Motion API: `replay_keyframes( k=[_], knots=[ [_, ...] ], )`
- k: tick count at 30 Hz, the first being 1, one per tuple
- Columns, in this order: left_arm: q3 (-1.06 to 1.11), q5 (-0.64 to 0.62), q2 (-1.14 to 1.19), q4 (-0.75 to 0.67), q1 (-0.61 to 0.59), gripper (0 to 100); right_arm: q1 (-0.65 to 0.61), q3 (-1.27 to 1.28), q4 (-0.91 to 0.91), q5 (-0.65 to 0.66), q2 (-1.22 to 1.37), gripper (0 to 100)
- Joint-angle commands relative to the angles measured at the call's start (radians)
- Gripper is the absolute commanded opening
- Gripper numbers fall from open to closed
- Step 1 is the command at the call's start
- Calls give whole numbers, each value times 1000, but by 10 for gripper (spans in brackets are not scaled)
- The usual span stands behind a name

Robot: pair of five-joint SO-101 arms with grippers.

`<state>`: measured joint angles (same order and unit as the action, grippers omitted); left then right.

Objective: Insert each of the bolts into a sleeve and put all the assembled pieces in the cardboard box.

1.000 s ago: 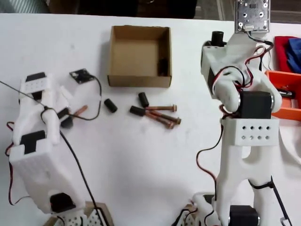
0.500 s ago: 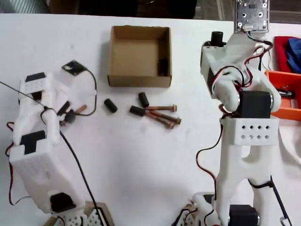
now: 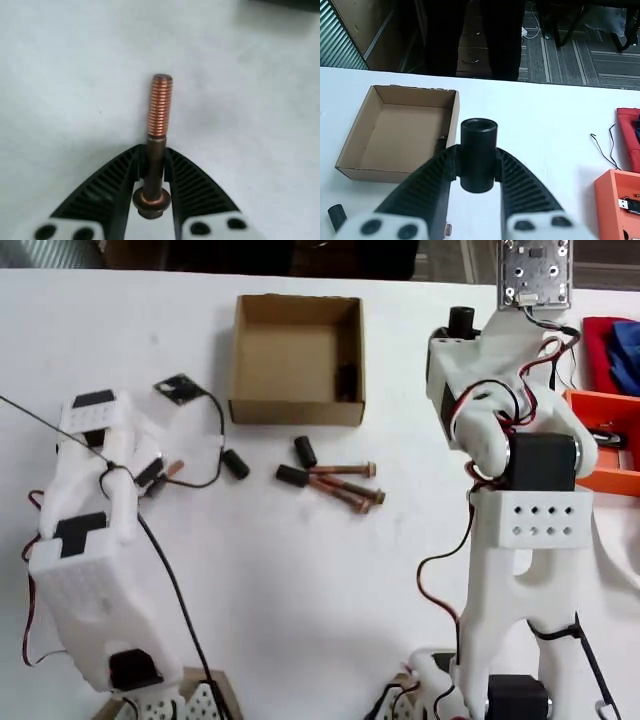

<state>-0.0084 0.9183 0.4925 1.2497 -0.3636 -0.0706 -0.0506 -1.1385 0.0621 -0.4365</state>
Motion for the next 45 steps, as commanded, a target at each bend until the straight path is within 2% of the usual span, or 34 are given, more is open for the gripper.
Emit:
replay_keyframes(
  k=[1,6,11,16,19,22,24,26,34,38,42,45],
  knots=[
    [-105,75,-6,69,17,26,-4,-6,24,-6,-5,22],
    [-277,219,-6,284,44,24,-4,-6,24,-6,-5,22],
    [-456,244,0,528,86,26,-4,-6,24,-6,-5,22],
    [-478,264,5,526,83,32,-7,-6,24,-6,-5,22],
    [-433,474,11,505,84,82,-7,-6,24,-6,-5,22],
    [-390,723,35,485,86,77,-7,-6,22,-6,-5,22],
    [-387,821,58,462,89,37,-5,-6,22,-6,-5,22],
    [-386,858,91,433,101,24,-2,-6,24,-6,-5,22],
    [-397,802,144,299,112,26,-2,-6,24,-6,-5,22],
    [-515,729,144,298,100,27,-2,-6,24,-6,-5,22],
    [-733,516,146,413,124,27,-5,-6,24,-6,-5,22],
    [-874,192,146,535,176,27,-7,-6,24,-6,-5,22]
  ],
)
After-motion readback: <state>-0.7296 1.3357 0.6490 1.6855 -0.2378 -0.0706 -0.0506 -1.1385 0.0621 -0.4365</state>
